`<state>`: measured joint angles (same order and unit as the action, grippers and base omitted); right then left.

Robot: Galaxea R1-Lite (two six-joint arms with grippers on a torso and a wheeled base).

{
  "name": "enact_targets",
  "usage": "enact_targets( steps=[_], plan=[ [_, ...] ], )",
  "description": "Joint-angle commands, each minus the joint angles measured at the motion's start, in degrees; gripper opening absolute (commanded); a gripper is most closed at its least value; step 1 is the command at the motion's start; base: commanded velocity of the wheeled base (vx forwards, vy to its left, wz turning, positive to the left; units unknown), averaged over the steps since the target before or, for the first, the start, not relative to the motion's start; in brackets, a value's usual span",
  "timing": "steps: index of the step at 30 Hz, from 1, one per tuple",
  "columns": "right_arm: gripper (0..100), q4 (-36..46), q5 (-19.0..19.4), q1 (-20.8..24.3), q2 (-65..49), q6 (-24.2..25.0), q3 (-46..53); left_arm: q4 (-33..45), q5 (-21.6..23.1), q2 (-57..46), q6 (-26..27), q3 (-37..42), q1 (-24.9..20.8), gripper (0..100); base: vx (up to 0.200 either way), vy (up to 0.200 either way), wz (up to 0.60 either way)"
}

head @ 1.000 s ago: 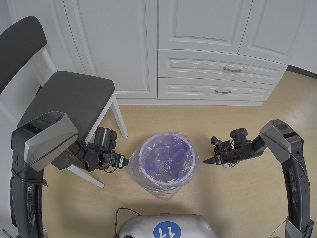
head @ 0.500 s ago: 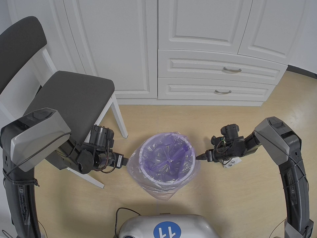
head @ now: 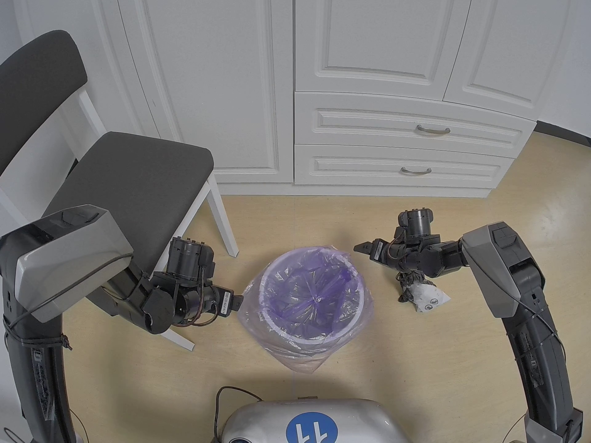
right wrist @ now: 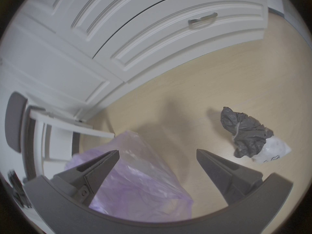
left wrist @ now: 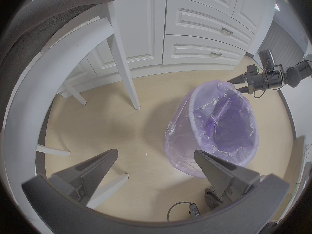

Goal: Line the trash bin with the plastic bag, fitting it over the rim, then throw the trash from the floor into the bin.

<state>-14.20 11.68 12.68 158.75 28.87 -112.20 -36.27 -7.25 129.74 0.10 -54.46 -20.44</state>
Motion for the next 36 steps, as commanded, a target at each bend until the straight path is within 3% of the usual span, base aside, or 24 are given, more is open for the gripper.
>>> enact_targets(
  steps=[1,5,10,13,14,19,23,27,34,36],
  plan=[
    [100,-0.9,-0.5,0.9,2.8,3.3,-2.4,-0.4,0.0,0.2,0.0,0.7,-0.1,100,0.0,0.0,0.0],
    [100,0.1,-3.3,0.1,3.0,-1.1,-2.4,-0.5,0.0,0.0,-0.1,1.3,0.0,100,0.0,0.0,0.0],
    [100,7.0,-8.5,-2.9,2.4,-19.0,-2.1,-3.1,-0.1,-0.1,0.0,4.0,-0.4,100,0.0,0.0,0.0],
    [100,7.0,-9.0,-4.0,1.9,-24.2,1.9,-5.7,-0.5,-0.2,0.1,5.5,-0.6,100,0.0,0.0,0.0],
    [100,6.7,-9.0,-4.8,0.2,-29.1,6.1,-7.4,-1.5,-0.3,0.0,6.6,-0.6,100,0.0,0.0,0.0],
    [100,1.2,-7.6,-4.0,-3.8,-36.3,17.5,-8.6,-1.9,-0.1,0.0,7.6,-0.7,100,0.0,0.0,0.0],
    [100,-5.5,-2.9,-1.7,-6.3,-37.4,24.1,-8.6,-2.0,0.0,-0.1,7.7,-1.6,100,0.0,0.0,0.0],
    [100,-5.9,-0.6,0.6,-9.3,-36.6,27.5,-8.6,-2.1,0.1,-1.3,7.5,-2.1,100,0.0,0.0,0.0],
    [100,-6.1,-1.0,2.0,-6.7,-28.7,22.3,-9.8,-2.2,0.5,-2.7,8.0,-2.7,100,0.0,0.0,0.0],
    [100,-5.3,-1.0,2.7,-5.9,-23.0,18.6,-11.5,-2.2,0.5,-2.7,8.6,-2.4,100,0.0,0.0,0.0]
  ],
)
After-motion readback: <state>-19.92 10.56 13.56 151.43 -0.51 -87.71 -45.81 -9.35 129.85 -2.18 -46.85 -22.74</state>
